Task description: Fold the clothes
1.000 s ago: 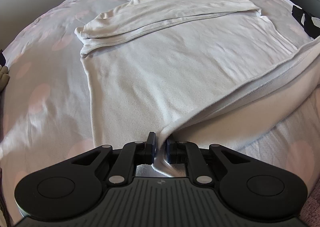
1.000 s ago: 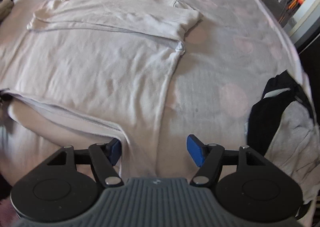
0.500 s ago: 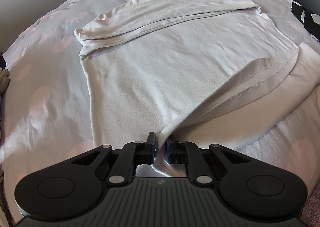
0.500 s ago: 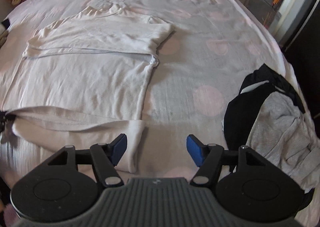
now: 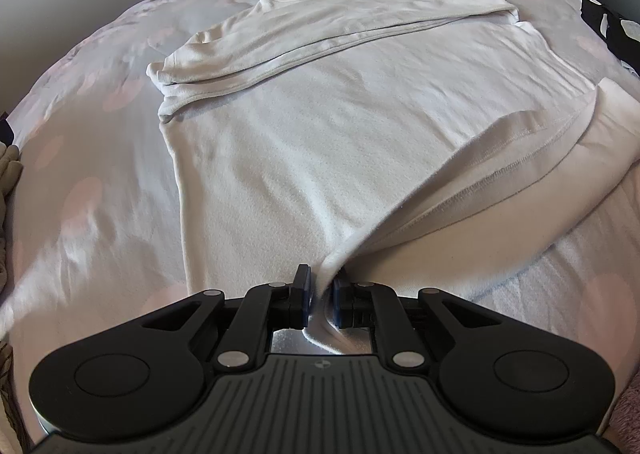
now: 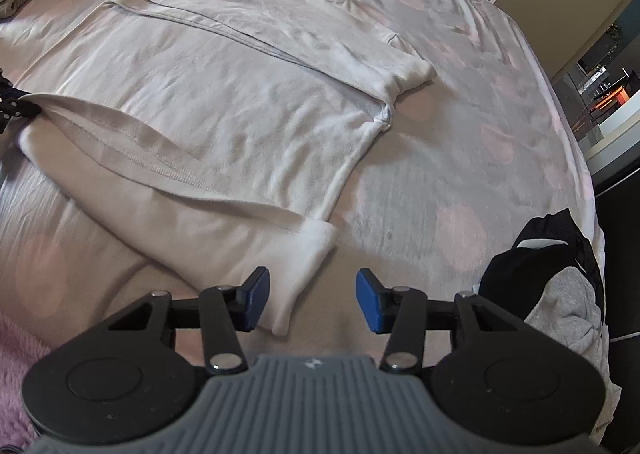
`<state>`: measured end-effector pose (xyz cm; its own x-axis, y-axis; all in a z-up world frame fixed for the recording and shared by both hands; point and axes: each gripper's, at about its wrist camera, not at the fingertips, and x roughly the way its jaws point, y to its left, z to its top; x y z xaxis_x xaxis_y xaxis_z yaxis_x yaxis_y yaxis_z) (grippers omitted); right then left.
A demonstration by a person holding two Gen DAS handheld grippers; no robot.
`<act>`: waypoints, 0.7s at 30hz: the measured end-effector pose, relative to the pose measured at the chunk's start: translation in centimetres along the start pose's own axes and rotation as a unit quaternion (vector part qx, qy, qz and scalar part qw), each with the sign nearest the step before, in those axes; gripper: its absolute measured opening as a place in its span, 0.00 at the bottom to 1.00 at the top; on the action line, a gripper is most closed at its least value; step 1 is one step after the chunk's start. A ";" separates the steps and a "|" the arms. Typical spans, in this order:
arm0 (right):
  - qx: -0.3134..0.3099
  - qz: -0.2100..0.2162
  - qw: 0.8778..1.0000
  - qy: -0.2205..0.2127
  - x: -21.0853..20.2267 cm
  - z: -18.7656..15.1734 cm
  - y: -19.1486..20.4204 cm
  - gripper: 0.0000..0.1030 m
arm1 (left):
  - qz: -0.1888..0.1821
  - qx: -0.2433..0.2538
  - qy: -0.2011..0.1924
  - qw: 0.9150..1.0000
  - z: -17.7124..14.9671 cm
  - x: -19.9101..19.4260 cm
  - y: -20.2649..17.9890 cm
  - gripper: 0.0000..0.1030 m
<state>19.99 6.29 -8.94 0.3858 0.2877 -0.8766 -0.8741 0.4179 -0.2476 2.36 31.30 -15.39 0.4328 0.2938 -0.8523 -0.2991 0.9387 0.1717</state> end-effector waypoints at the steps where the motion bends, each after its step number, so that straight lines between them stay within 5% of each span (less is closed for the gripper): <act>1: 0.004 -0.001 1.000 0.001 0.6 0.3 -0.1 0.49 | 0.001 0.001 0.000 1.000 0.0 0.0 0.0 0.10; 8: 0.061 -0.002 0.998 0.012 5.1 1.6 -1.4 0.45 | 0.002 0.003 0.002 1.000 0.1 0.1 -0.2 0.10; 15: 0.158 0.017 0.987 0.012 7.5 0.6 -1.8 0.25 | -0.002 -0.005 0.002 1.000 0.3 0.1 0.1 0.10; 21: 0.183 -0.008 0.983 -0.007 7.3 -0.1 -1.0 0.24 | -0.025 -0.061 0.006 0.998 0.6 -0.8 2.5 0.28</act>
<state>23.63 7.90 -15.19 0.4049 0.2892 -0.8674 -0.7046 0.7033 -0.0944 1.85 33.50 -13.98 0.4395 0.2450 -0.8642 -0.3796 0.9226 0.0685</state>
